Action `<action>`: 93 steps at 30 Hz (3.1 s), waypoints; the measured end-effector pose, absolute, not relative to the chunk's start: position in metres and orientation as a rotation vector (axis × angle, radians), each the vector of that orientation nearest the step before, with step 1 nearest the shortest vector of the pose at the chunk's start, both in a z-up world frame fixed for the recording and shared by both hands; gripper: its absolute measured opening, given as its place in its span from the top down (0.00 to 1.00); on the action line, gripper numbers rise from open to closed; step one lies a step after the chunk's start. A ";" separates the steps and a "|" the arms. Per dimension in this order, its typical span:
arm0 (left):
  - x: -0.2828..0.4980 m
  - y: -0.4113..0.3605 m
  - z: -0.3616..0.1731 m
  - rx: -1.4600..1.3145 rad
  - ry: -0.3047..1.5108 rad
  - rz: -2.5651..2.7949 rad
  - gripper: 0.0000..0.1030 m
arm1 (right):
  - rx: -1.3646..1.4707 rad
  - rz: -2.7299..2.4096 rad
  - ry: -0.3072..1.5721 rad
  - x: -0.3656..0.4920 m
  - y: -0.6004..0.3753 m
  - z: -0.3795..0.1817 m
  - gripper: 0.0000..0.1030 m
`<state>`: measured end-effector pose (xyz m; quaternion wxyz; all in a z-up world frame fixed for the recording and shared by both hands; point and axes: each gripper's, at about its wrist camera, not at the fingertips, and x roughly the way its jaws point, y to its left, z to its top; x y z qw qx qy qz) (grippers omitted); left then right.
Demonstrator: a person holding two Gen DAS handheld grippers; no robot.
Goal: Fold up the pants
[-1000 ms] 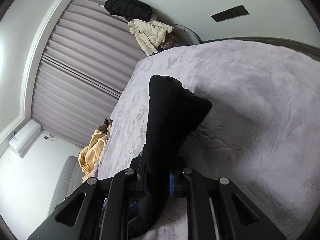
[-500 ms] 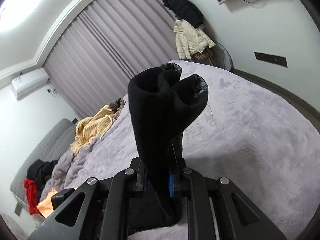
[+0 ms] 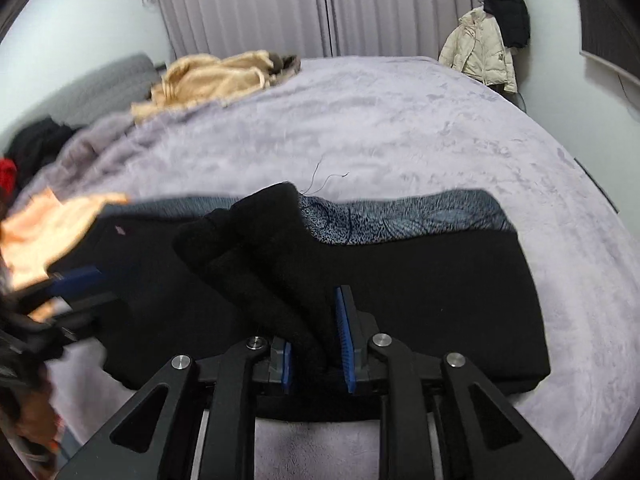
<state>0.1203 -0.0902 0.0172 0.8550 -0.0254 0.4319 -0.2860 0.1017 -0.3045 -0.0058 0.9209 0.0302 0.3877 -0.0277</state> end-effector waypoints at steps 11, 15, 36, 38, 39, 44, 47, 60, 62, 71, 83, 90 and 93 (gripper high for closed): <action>0.133 -0.075 0.007 -0.141 0.947 -0.638 0.01 | -0.047 0.021 0.664 0.046 -0.255 0.048 0.36; 0.141 -0.097 0.021 -0.169 0.956 -0.785 0.01 | 0.529 0.135 0.704 0.043 -0.343 0.034 0.36; 0.134 -0.169 0.017 0.019 1.068 -0.888 0.64 | 1.097 0.168 0.675 0.060 -0.425 -0.030 0.95; 0.127 -0.168 0.010 0.070 1.044 -0.851 0.64 | 1.038 0.172 0.720 0.057 -0.415 -0.028 0.95; 0.125 -0.169 0.005 0.105 1.028 -0.818 0.64 | 1.011 0.143 0.758 0.059 -0.411 -0.034 0.95; 0.127 -0.169 -0.008 0.098 1.053 -0.712 0.36 | 1.114 0.128 0.803 0.061 -0.418 -0.067 0.94; 0.128 -0.164 0.009 0.127 1.002 -0.695 0.36 | 0.987 0.154 0.864 0.060 -0.412 -0.042 0.78; 0.149 -0.233 0.043 0.182 0.885 -0.721 0.18 | 0.634 -0.101 0.693 0.093 -0.492 0.029 0.39; 0.155 -0.248 0.032 0.193 0.927 -0.725 0.18 | 0.601 -0.121 0.769 0.115 -0.501 0.012 0.43; 0.141 -0.248 -0.016 0.374 0.889 -0.728 0.18 | 0.488 -0.155 0.866 0.119 -0.481 -0.035 0.41; 0.149 -0.144 -0.005 0.230 0.922 -0.560 0.17 | 0.450 -0.240 0.726 0.073 -0.438 0.028 0.40; 0.133 -0.120 -0.031 0.212 0.984 -0.474 0.12 | 0.437 -0.020 0.795 0.091 -0.354 0.018 0.40; 0.126 -0.113 -0.033 0.208 0.980 -0.467 0.05 | 0.435 0.028 0.837 0.093 -0.327 -0.002 0.40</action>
